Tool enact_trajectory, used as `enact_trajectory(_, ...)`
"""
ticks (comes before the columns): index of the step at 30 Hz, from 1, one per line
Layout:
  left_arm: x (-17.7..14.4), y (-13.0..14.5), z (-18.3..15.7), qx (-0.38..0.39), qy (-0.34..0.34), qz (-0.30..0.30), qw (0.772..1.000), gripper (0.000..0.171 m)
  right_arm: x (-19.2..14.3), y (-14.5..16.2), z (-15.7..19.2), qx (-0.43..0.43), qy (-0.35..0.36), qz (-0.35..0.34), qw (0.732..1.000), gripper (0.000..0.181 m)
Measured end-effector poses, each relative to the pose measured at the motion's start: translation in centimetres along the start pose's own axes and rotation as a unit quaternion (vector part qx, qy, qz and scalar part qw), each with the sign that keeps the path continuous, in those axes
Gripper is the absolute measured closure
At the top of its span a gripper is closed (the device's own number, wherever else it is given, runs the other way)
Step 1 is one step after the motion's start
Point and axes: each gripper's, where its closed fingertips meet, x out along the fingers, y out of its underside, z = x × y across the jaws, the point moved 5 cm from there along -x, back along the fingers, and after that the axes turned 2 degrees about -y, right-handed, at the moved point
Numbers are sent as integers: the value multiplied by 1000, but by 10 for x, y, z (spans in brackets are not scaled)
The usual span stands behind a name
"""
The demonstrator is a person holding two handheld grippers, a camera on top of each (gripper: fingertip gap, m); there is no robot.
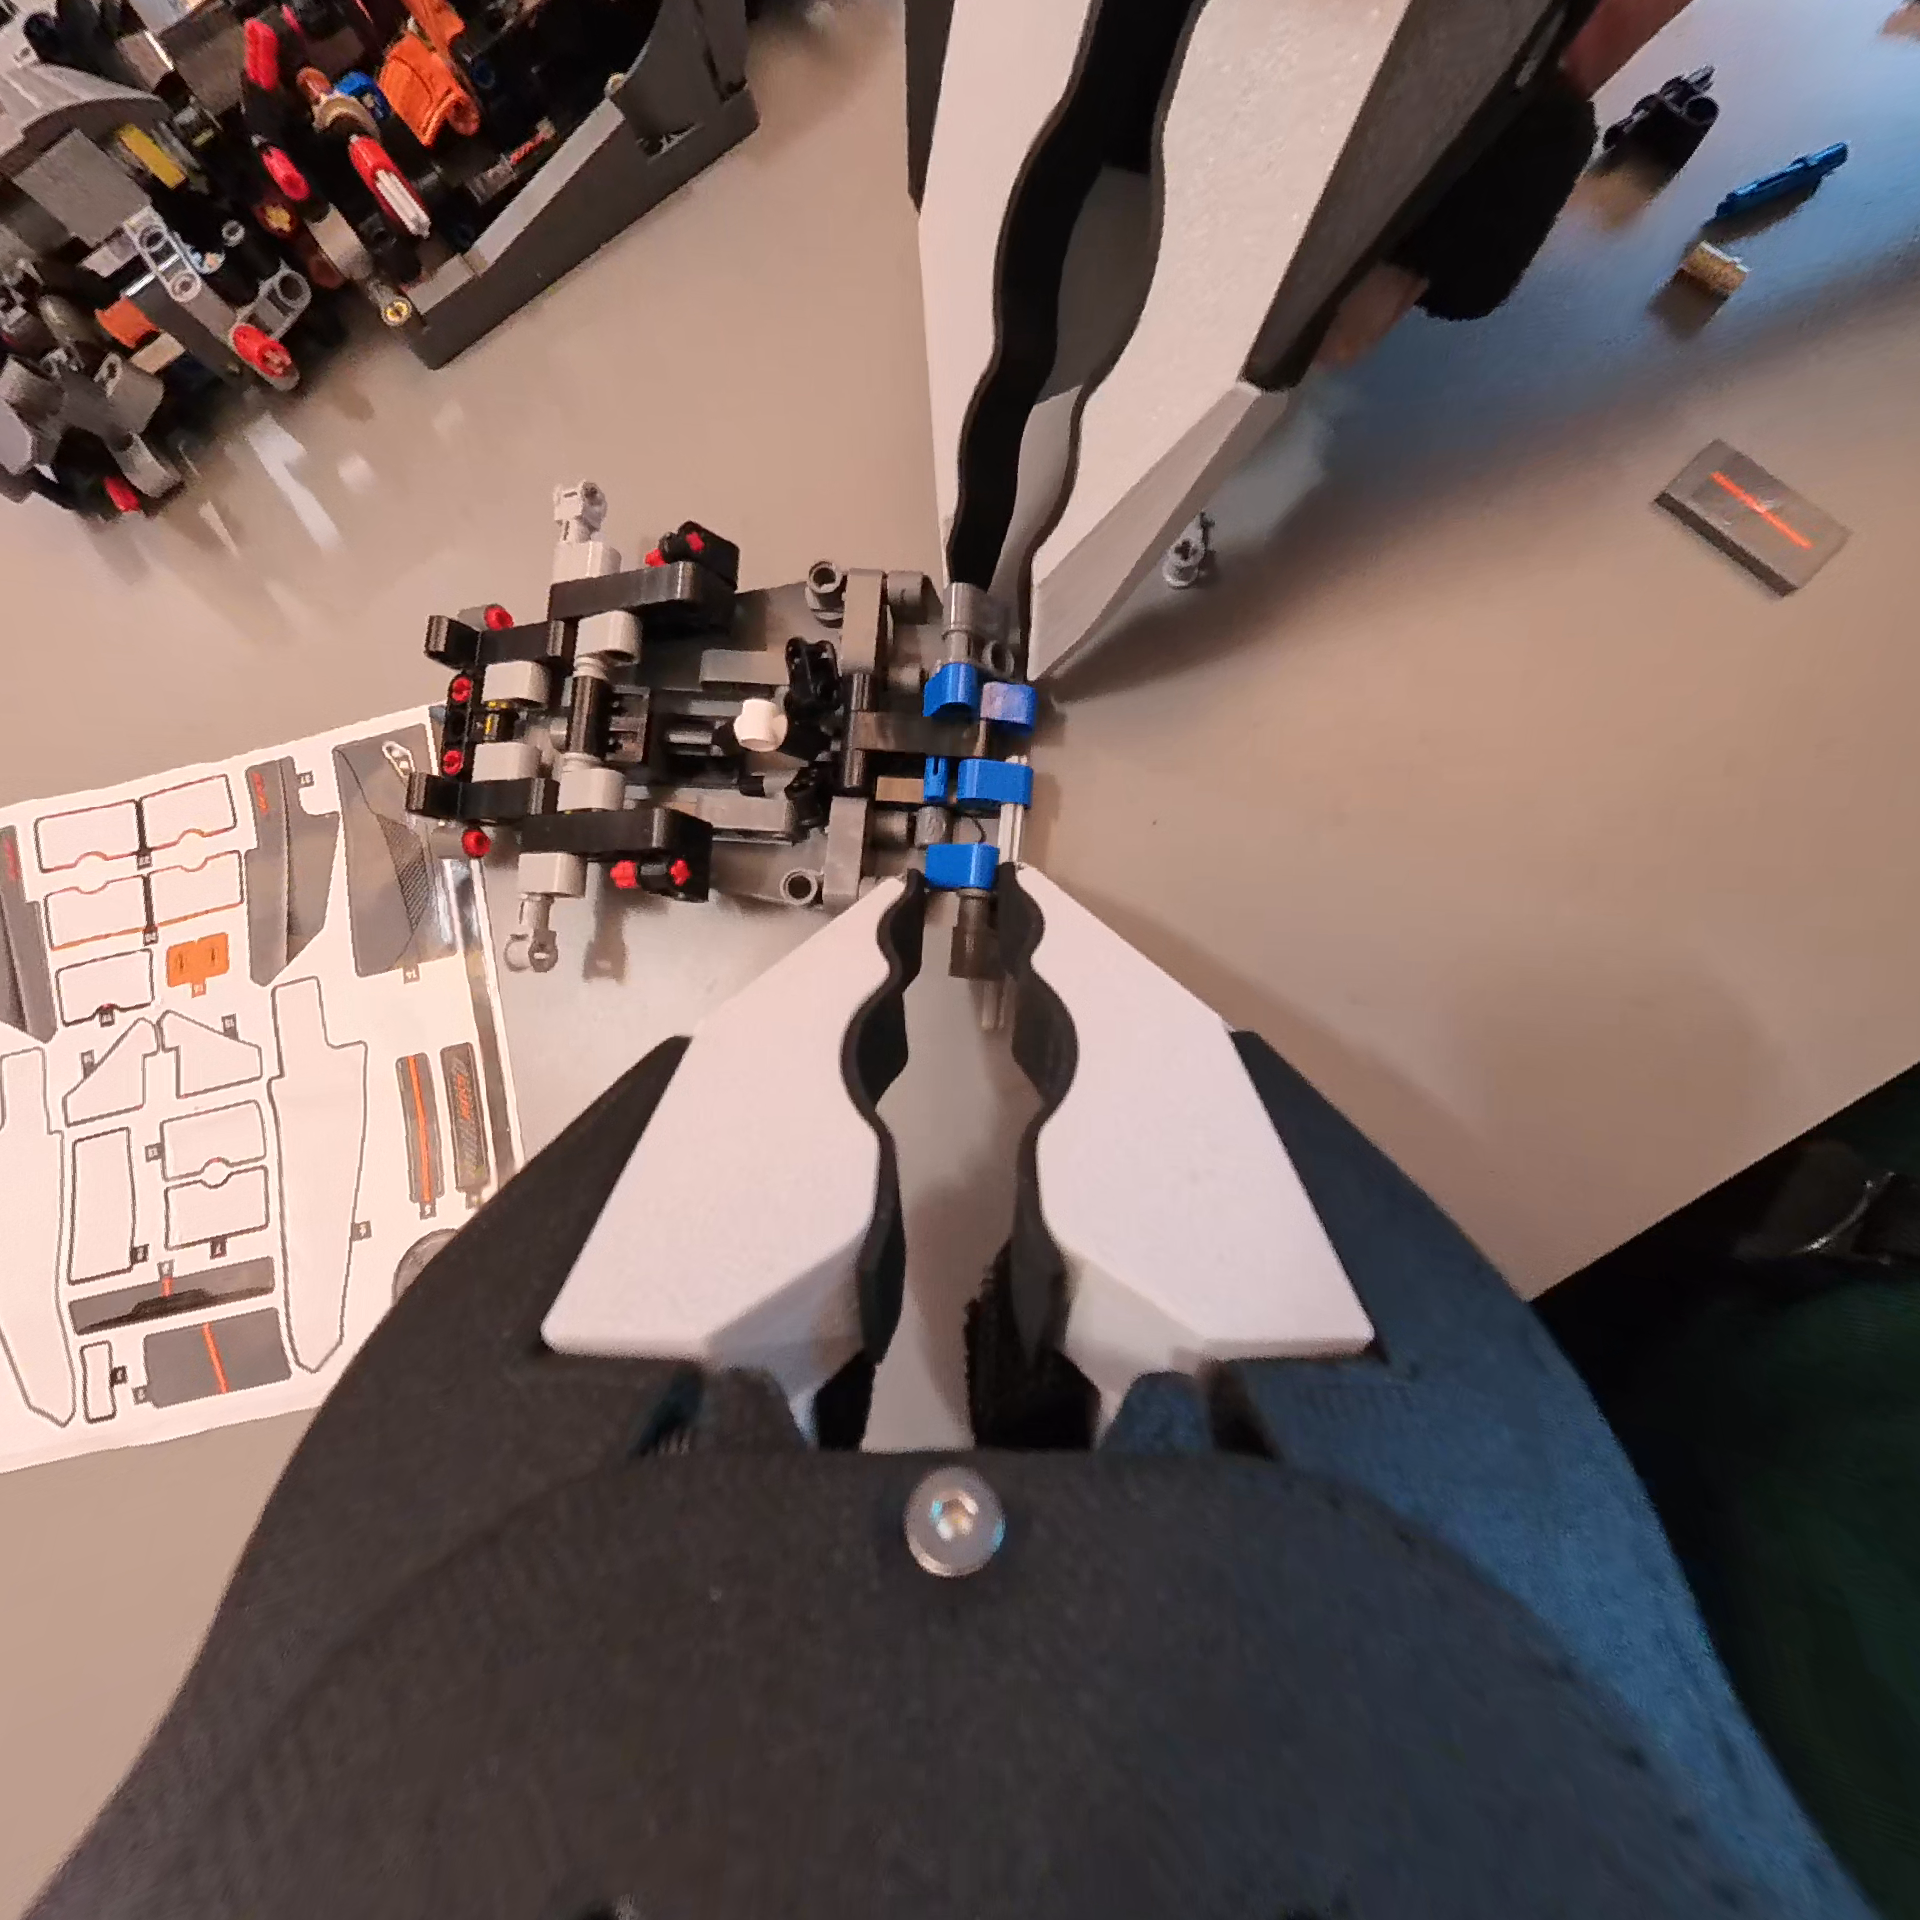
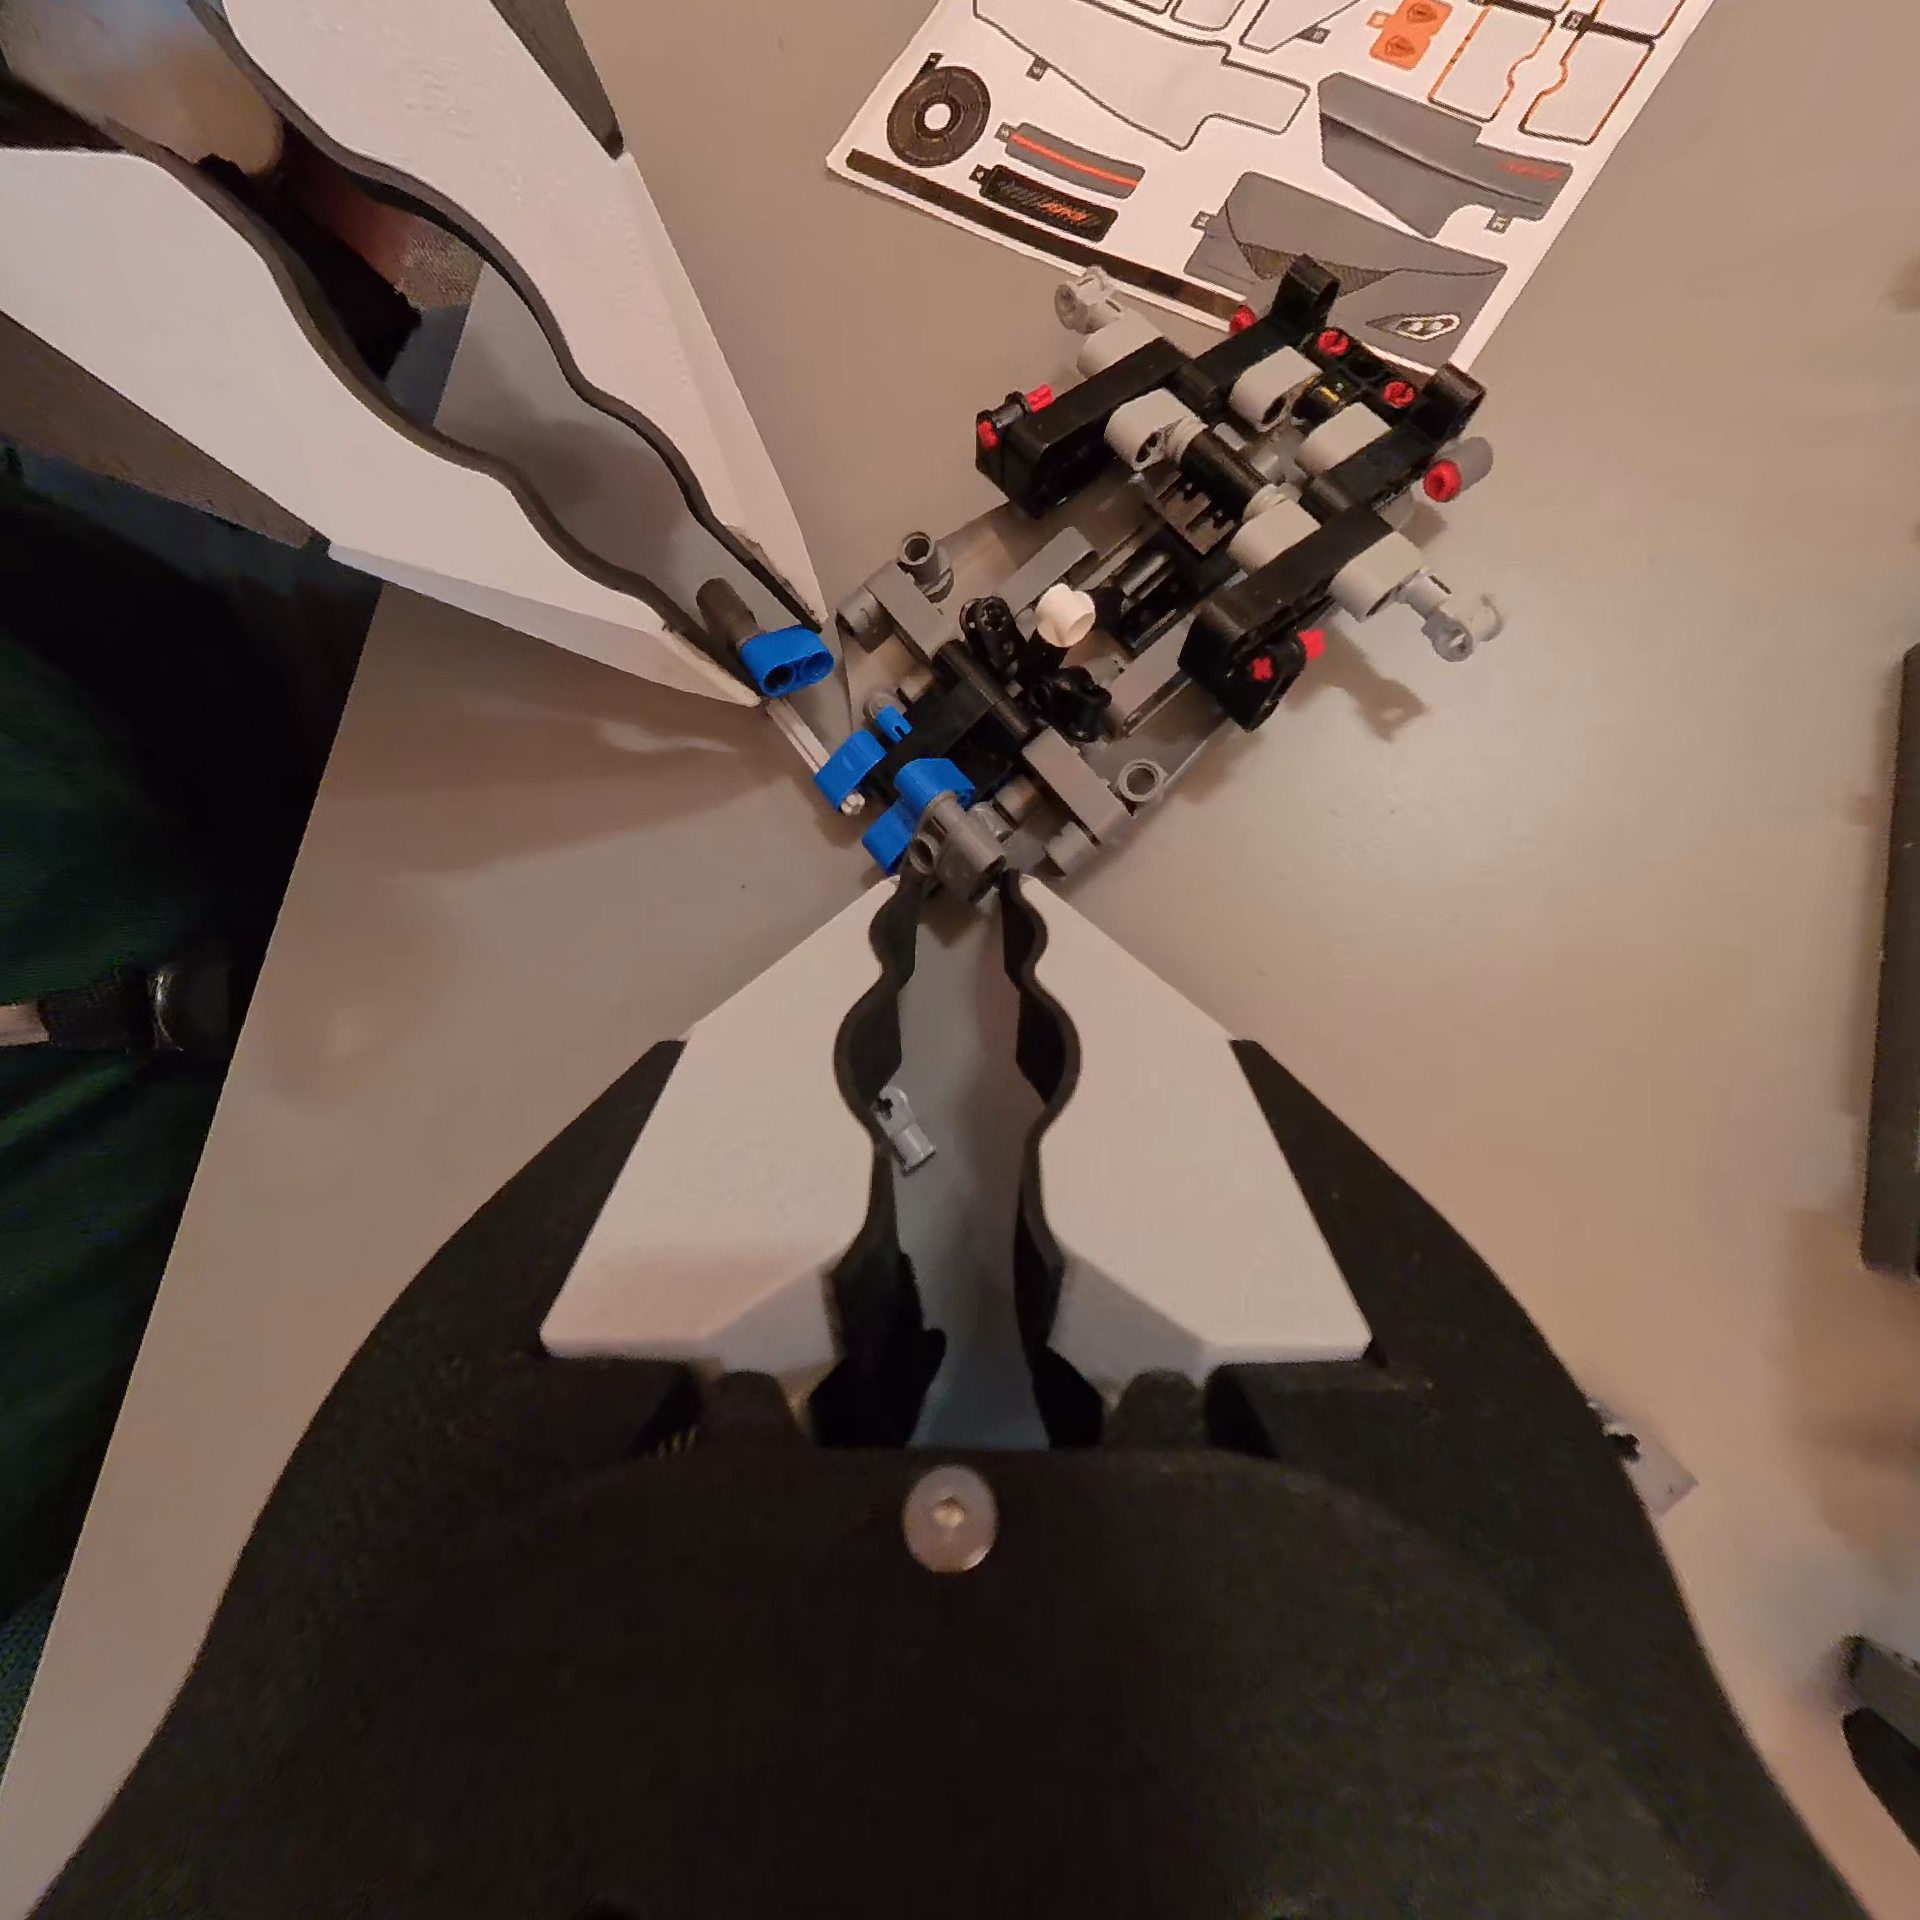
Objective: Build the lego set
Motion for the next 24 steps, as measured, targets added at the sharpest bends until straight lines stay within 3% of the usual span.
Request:
enact_trajectory(18,-1,1,0,8,-2,-2,1000,160,0,2,-2,-2,3,3,1000,163)
enact_trajectory(24,-3,2,0,5,-5,-11,1000,154,-27,1,-7,-7,22,2,1000,158)
